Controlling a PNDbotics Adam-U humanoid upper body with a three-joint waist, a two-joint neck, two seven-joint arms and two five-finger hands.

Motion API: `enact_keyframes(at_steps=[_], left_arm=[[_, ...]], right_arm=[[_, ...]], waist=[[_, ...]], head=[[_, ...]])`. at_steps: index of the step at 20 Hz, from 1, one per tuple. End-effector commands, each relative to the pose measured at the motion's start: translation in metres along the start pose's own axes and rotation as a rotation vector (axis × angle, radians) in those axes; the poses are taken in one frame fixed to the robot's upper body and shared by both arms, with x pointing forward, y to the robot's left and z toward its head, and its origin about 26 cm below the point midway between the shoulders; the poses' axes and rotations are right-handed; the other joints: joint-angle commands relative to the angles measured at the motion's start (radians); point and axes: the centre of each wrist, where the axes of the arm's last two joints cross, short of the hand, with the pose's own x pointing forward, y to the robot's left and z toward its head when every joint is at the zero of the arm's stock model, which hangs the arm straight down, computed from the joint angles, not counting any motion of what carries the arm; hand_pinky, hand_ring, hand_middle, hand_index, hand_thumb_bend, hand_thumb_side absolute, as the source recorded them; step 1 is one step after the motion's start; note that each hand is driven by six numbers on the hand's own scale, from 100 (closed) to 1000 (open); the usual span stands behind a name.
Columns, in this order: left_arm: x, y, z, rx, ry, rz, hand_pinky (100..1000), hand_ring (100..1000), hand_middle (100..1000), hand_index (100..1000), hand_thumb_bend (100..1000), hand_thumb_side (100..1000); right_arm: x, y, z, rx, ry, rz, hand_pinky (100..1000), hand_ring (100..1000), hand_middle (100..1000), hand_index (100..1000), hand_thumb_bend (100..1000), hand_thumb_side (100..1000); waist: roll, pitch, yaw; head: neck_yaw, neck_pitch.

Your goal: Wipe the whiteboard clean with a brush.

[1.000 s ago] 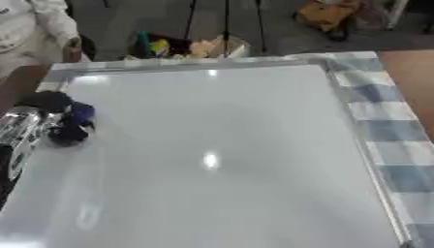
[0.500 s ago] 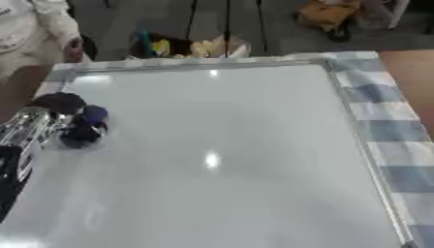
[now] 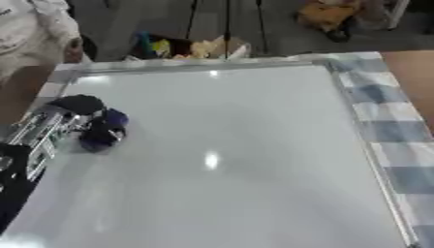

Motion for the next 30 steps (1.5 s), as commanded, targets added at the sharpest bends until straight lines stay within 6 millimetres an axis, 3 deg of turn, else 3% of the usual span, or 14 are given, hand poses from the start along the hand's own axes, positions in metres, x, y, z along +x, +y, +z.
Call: enact_keyframes(at_steps=[1, 2, 3, 11, 30], left_arm=[[0.016, 0.0, 0.001, -0.013, -0.069, -0.007, 452, 570, 480, 372, 105, 806], [0.019, 0.002, 0.003, -0.01, -0.086, -0.007, 451, 570, 480, 372, 145, 831], [0.021, 0.003, 0.004, -0.008, -0.099, -0.006, 451, 570, 480, 372, 104, 806], [0.027, 0.013, 0.014, 0.012, -0.144, 0.012, 443, 565, 475, 372, 100, 812], [-0.013, -0.003, 0.003, 0.019, 0.083, 0.051, 459, 574, 480, 373, 100, 791]], right_arm=[[0.006, -0.007, -0.006, -0.011, -0.032, 0.012, 827, 846, 758, 843, 100, 998], [0.006, -0.007, -0.006, -0.011, -0.032, 0.011, 827, 846, 758, 843, 100, 998], [0.006, -0.007, -0.006, -0.011, -0.032, 0.012, 827, 846, 758, 843, 100, 998], [0.006, -0.007, -0.006, -0.011, -0.031, 0.013, 827, 845, 758, 843, 100, 998], [0.005, -0.007, -0.005, -0.01, -0.029, 0.017, 827, 845, 758, 843, 100, 998]], waist=[[-0.002, -0.016, -0.003], [-0.002, -0.016, -0.004], [-0.002, -0.015, -0.004], [0.0, -0.015, -0.004], [-0.001, -0.018, 0.005]], head=[[0.002, -0.008], [0.002, -0.009], [0.001, -0.009], [0.0, -0.007], [-0.005, -0.009]])
